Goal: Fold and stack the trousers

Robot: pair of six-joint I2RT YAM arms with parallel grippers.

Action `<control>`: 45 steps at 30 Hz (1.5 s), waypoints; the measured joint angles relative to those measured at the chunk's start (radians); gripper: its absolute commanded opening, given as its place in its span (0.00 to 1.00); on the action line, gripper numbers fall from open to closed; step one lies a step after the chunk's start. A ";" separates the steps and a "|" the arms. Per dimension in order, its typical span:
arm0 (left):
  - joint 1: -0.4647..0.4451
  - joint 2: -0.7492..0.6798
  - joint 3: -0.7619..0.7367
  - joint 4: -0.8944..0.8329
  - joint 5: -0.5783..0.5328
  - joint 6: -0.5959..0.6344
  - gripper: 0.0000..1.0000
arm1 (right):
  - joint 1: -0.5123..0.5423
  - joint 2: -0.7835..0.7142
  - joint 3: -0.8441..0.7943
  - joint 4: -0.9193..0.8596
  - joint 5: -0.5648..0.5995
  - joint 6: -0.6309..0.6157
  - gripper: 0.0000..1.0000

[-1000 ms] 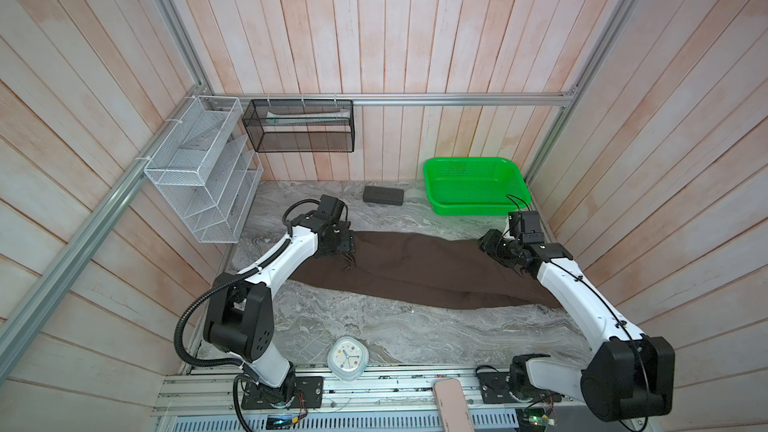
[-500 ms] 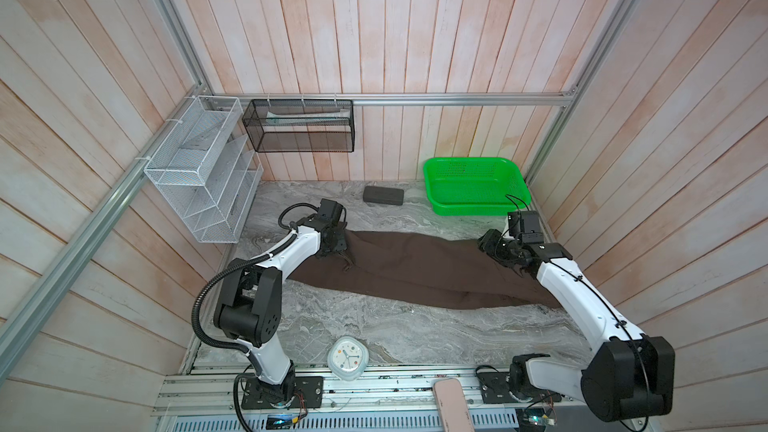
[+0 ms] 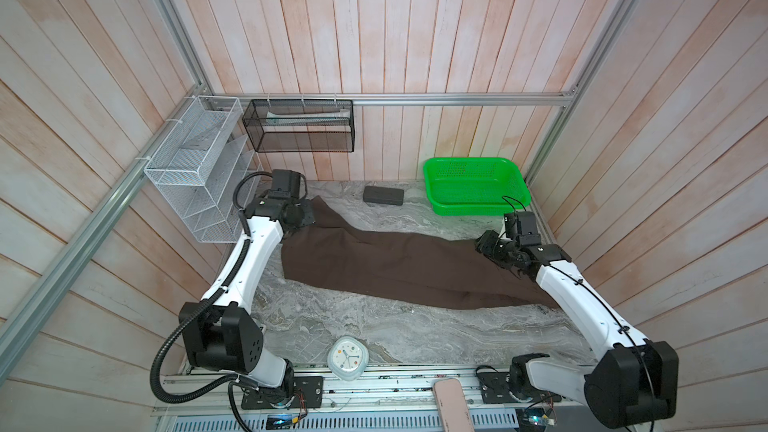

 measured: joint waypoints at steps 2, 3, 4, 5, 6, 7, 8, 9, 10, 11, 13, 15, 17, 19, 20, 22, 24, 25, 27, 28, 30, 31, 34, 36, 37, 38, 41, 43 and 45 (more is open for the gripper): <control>0.040 0.002 0.025 -0.021 0.009 0.024 0.00 | 0.047 -0.024 -0.024 -0.001 0.006 0.049 0.54; 0.053 0.007 0.027 -0.028 0.013 0.033 0.00 | 0.067 -0.031 -0.038 0.000 0.008 0.072 0.54; 0.066 0.016 0.027 -0.037 0.022 0.040 0.00 | 0.088 -0.038 -0.059 -0.002 0.013 0.104 0.54; 0.074 0.030 0.027 -0.046 0.028 0.048 0.00 | 0.106 -0.043 -0.082 -0.005 0.019 0.140 0.55; 0.079 0.042 0.027 -0.052 0.033 0.051 0.00 | 0.117 -0.045 -0.101 -0.007 0.023 0.169 0.55; 0.086 0.060 0.027 -0.057 0.039 0.055 0.00 | 0.128 -0.048 -0.128 -0.009 0.027 0.204 0.56; 0.092 0.075 0.027 -0.060 0.047 0.059 0.00 | 0.137 -0.051 -0.154 -0.012 0.029 0.241 0.57; 0.096 0.086 0.027 -0.062 0.051 0.062 0.00 | 0.144 -0.053 -0.176 -0.016 0.030 0.273 0.57; 0.100 0.100 0.029 -0.066 0.053 0.065 0.00 | 0.150 -0.055 -0.200 -0.017 0.032 0.303 0.58; 0.106 0.112 0.033 -0.069 0.055 0.068 0.00 | 0.156 -0.058 -0.222 -0.016 0.032 0.333 0.58; 0.116 0.134 0.047 -0.073 0.059 0.072 0.00 | 0.162 -0.062 -0.253 -0.012 0.032 0.382 0.59; 0.125 0.148 0.064 -0.074 0.063 0.077 0.00 | 0.164 -0.062 -0.276 0.001 0.031 0.424 0.59; 0.133 0.155 0.082 -0.074 0.065 0.078 0.00 | 0.164 -0.060 -0.290 0.015 0.028 0.455 0.59; 0.138 0.157 0.093 -0.073 0.067 0.082 0.00 | 0.165 -0.053 -0.296 0.027 0.027 0.481 0.58; 0.142 0.157 0.097 -0.073 0.068 0.084 0.00 | 0.165 -0.050 -0.299 0.033 0.027 0.495 0.57; 0.148 0.157 0.099 -0.073 0.071 0.086 0.00 | 0.165 -0.047 -0.302 0.040 0.028 0.515 0.56; 0.156 0.159 0.099 -0.073 0.072 0.092 0.00 | 0.165 -0.047 -0.309 0.050 0.028 0.534 0.56; 0.159 0.160 0.099 -0.073 0.072 0.093 0.00 | 0.165 -0.047 -0.313 0.053 0.028 0.544 0.56; 0.166 0.161 0.099 -0.074 0.075 0.096 0.00 | 0.165 -0.047 -0.318 0.056 0.028 0.563 0.56; 0.169 0.161 0.099 -0.073 0.076 0.097 0.00 | 0.165 -0.047 -0.322 0.060 0.028 0.569 0.57; 0.175 0.161 0.099 -0.073 0.079 0.100 0.00 | 0.165 -0.046 -0.330 0.066 0.028 0.587 0.57; 0.177 0.161 0.099 -0.073 0.079 0.100 0.00 | 0.165 -0.042 -0.333 0.069 0.028 0.595 0.56; 0.182 0.161 0.099 -0.073 0.084 0.101 0.00 | 0.165 -0.026 -0.340 0.090 0.029 0.620 0.51; 0.183 0.161 0.099 -0.073 0.088 0.102 0.00 | 0.165 -0.021 -0.346 0.109 0.029 0.644 0.43; 0.184 0.161 0.099 -0.073 0.090 0.103 0.00 | 0.165 -0.020 -0.348 0.116 0.030 0.654 0.40; 0.185 0.161 0.099 -0.073 0.092 0.103 0.00 | 0.165 -0.020 -0.349 0.127 0.031 0.666 0.37; 0.188 0.162 0.101 -0.073 0.100 0.103 0.00 | 0.165 -0.021 -0.350 0.148 0.041 0.684 0.22; 0.191 0.163 0.103 -0.073 0.102 0.104 0.00 | 0.165 -0.021 -0.350 0.155 0.048 0.690 0.14; 0.195 0.165 0.108 -0.074 0.102 0.104 0.00 | 0.165 -0.026 -0.350 0.155 0.052 0.691 0.06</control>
